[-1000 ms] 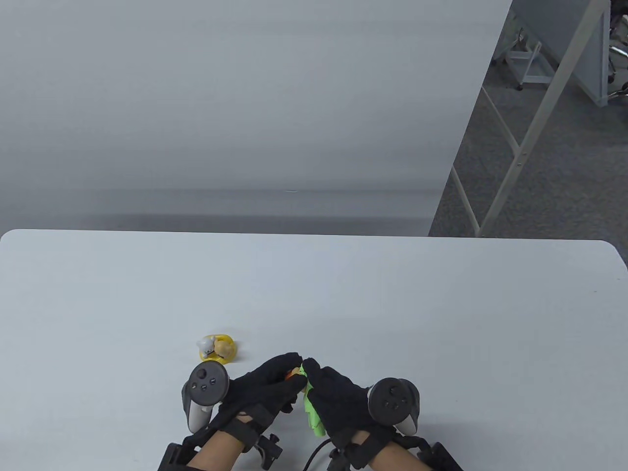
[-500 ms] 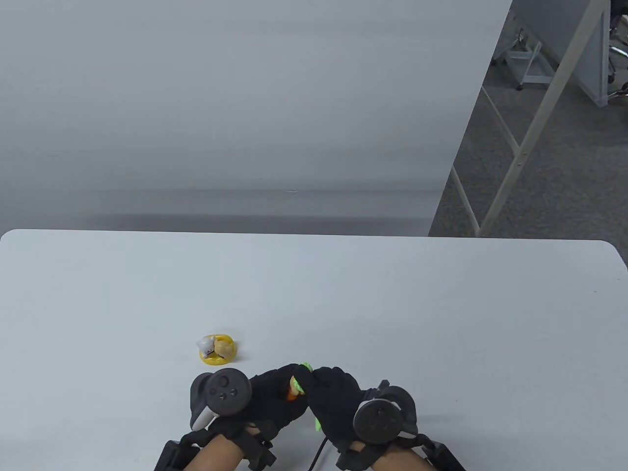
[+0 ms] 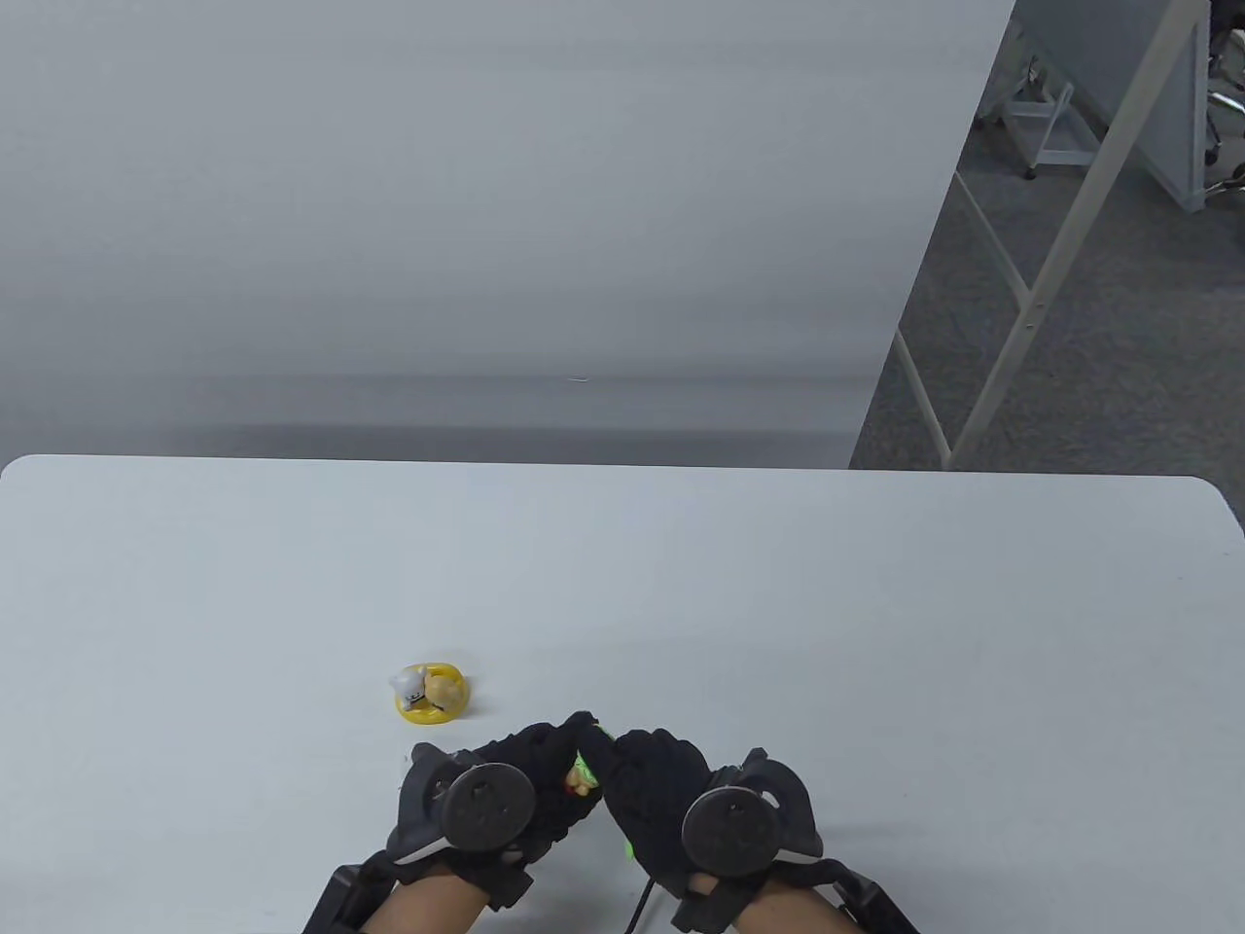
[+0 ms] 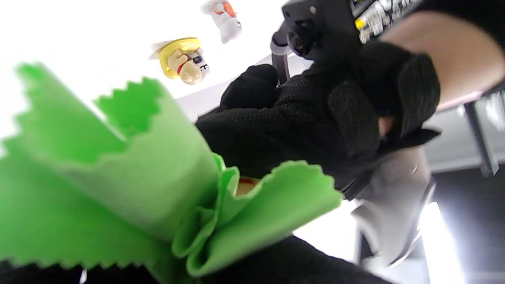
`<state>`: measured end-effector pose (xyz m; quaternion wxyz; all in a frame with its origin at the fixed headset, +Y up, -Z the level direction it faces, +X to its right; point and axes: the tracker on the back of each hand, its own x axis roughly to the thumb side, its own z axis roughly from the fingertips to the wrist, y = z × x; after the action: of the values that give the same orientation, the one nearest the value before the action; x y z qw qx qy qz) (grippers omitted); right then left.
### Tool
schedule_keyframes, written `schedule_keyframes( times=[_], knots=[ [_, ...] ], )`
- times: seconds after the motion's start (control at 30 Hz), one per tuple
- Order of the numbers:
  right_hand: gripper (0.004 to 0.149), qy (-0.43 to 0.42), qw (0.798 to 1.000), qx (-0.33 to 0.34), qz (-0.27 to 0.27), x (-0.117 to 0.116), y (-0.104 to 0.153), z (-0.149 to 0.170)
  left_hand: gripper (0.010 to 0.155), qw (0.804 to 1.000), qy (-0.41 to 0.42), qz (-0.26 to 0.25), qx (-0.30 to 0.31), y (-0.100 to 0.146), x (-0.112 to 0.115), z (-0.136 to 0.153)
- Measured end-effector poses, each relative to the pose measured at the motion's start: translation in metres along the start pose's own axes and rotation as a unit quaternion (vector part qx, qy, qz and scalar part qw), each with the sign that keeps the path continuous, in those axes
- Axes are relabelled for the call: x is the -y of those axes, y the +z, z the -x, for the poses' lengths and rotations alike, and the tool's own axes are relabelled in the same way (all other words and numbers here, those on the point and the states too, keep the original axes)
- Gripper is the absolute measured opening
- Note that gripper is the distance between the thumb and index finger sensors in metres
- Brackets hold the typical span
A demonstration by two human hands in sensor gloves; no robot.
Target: Dust the small ornaments
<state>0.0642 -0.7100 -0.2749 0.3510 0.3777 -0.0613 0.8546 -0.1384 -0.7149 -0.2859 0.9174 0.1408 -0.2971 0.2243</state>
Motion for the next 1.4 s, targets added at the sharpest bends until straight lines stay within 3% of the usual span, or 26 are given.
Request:
schedule_keyframes(
  times=[0.1,0.17,0.27,0.33,0.37,0.4,0.53,0.77,1.0,1.13,1.23,1.3,1.4],
  knots=[
    [0.048,-0.024,0.999,0.016,0.023,0.000,0.005,0.000,0.067,0.999,0.038,0.009,-0.029,-0.001,0.002,0.002],
    [0.048,0.013,0.998,0.042,0.047,-0.003,0.009,-0.005,0.067,0.992,0.100,0.027,-0.066,-0.001,0.007,0.007],
    [0.048,0.101,0.991,0.083,0.021,-0.005,0.008,-0.015,0.064,0.980,0.131,0.067,-0.131,-0.001,0.014,0.012],
    [0.046,0.164,0.980,0.110,0.007,-0.007,0.005,-0.023,0.062,0.994,0.038,0.048,-0.096,-0.004,0.012,0.002],
    [0.045,0.204,0.972,0.117,-0.004,-0.010,0.004,-0.027,0.062,0.995,-0.035,0.063,-0.075,-0.007,0.010,-0.005],
    [0.045,0.214,0.970,0.117,-0.006,-0.010,0.004,-0.028,0.062,0.993,-0.058,0.067,-0.079,-0.007,0.009,-0.007],
    [0.046,0.177,0.979,0.095,-0.016,-0.007,0.003,-0.027,0.064,0.991,-0.130,0.029,-0.005,-0.003,0.004,-0.015],
    [0.047,0.114,0.991,0.058,-0.035,-0.004,-0.004,-0.020,0.065,0.992,-0.122,0.029,0.015,-0.001,0.007,-0.010],
    [0.049,0.161,0.985,0.054,-0.037,-0.005,-0.004,-0.017,0.065,0.992,-0.115,0.041,0.027,-0.003,0.009,-0.012],
    [0.049,0.086,0.996,0.016,-0.033,0.000,-0.003,-0.004,0.063,0.998,-0.047,0.044,0.011,-0.002,0.014,-0.005],
    [0.049,-0.012,0.999,-0.031,-0.024,0.002,-0.003,0.011,0.061,0.993,0.060,0.081,-0.054,-0.005,0.020,0.006],
    [0.049,-0.056,0.997,-0.042,-0.024,0.003,-0.003,0.017,0.062,0.987,0.116,0.078,-0.075,-0.003,0.023,0.014],
    [0.049,0.012,0.998,-0.035,-0.049,0.003,-0.004,0.022,0.072,0.971,0.174,0.115,-0.117,0.001,0.025,0.028]
  ],
)
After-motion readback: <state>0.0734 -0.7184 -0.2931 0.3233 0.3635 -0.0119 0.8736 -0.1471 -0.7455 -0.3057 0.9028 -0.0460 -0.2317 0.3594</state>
